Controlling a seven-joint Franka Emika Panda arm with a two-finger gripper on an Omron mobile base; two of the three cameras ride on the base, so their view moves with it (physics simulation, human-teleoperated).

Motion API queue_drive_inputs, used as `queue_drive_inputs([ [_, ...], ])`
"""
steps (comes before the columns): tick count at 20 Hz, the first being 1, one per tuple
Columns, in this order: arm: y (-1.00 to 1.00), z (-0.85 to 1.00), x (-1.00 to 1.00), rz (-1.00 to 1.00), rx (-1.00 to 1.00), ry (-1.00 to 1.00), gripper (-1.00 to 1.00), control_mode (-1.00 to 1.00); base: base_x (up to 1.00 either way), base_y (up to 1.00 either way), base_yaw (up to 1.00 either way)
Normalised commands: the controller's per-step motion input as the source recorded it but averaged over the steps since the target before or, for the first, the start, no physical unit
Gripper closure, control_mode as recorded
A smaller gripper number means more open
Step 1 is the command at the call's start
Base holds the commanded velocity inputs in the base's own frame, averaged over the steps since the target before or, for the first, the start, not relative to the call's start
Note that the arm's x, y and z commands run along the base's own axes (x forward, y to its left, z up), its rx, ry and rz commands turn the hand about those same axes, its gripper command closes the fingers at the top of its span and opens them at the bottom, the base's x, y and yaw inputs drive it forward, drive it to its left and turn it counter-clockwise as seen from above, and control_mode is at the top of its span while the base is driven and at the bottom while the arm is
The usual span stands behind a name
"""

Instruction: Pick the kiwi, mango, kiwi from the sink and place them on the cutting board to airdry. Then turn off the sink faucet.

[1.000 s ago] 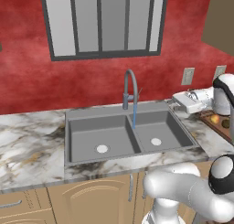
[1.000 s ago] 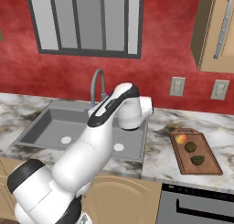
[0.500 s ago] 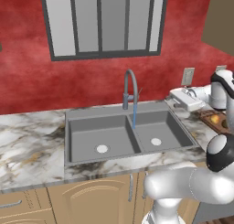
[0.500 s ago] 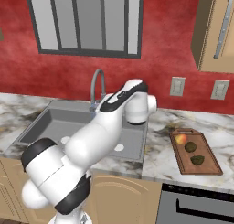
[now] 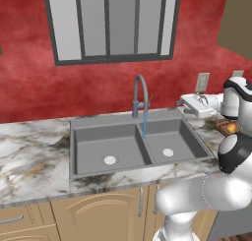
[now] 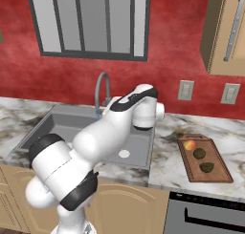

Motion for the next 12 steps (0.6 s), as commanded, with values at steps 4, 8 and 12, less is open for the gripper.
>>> queue_drive_inputs([
  [4, 0.0, 0.0, 0.14, -0.01, 0.03, 0.0, -1.0, -1.0, 0.0, 0.0, 0.0],
  [8, 0.0, 0.0, 0.11, 0.0, 0.01, 0.0, -1.0, -1.0, 0.0, 0.0, 0.0],
  [12, 0.0, -0.02, 0.16, 0.0, 0.0, 0.0, -1.0, -1.0, 0.0, 0.0, 0.0],
])
